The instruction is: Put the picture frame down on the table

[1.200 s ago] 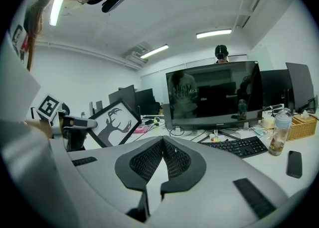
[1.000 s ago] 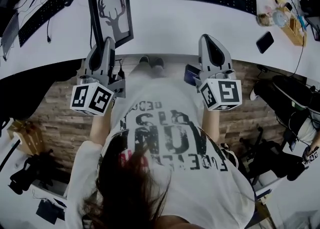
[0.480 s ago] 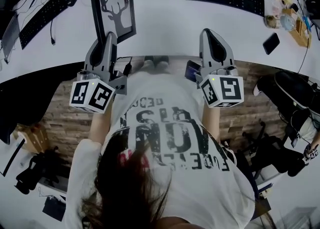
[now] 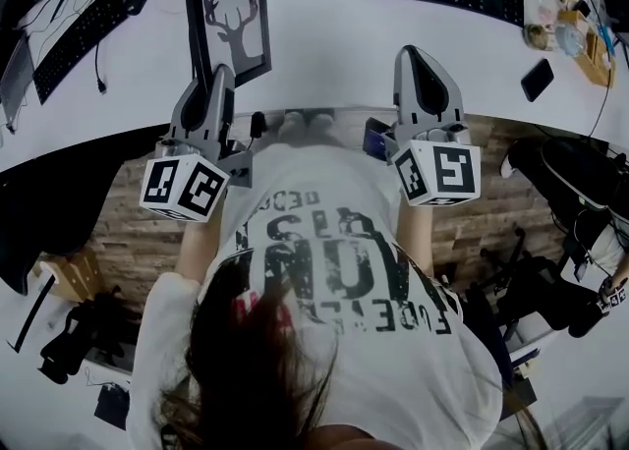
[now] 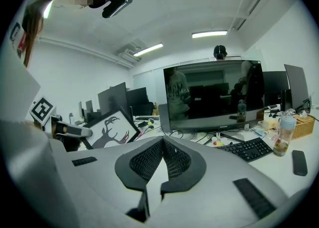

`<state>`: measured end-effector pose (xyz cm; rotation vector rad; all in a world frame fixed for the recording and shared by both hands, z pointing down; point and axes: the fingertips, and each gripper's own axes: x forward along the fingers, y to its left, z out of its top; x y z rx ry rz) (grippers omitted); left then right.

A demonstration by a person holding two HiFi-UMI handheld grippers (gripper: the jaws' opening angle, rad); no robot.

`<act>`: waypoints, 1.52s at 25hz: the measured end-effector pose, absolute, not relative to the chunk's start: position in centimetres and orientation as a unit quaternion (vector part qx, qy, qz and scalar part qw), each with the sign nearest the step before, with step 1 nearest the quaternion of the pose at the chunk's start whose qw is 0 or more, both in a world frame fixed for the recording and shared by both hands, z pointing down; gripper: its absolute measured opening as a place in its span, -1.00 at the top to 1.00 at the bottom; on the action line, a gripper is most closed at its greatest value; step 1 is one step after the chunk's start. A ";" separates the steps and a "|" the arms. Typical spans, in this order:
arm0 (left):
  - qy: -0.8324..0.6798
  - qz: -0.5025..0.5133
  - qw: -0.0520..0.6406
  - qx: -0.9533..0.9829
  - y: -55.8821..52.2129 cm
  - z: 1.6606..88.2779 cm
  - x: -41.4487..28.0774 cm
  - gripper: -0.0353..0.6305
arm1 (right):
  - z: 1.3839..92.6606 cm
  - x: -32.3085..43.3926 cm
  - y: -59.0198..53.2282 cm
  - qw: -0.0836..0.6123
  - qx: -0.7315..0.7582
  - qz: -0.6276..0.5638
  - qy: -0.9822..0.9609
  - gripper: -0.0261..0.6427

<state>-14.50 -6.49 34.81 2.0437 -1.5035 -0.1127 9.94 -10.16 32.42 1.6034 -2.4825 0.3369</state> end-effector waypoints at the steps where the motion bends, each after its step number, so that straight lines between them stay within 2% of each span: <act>1: -0.564 -0.042 0.297 0.769 -6.5 34.9 -14.4 0.78 | 32.5 10.0 -10.1 0.084 0.538 0.114 -0.831 0.92; 16: -0.541 -0.025 0.319 0.778 -6.9 36.8 -11.8 0.78 | 33.4 11.4 -8.9 0.084 0.540 0.123 -0.828 0.92; 30: -0.512 0.013 0.392 0.764 -7.2 43.0 -8.9 0.78 | 34.2 11.9 -9.1 0.082 0.538 0.137 -0.828 0.92; 38: -0.506 0.014 0.408 0.760 -7.7 44.4 -7.5 0.78 | 34.5 12.5 -9.5 0.087 0.541 0.138 -0.825 0.92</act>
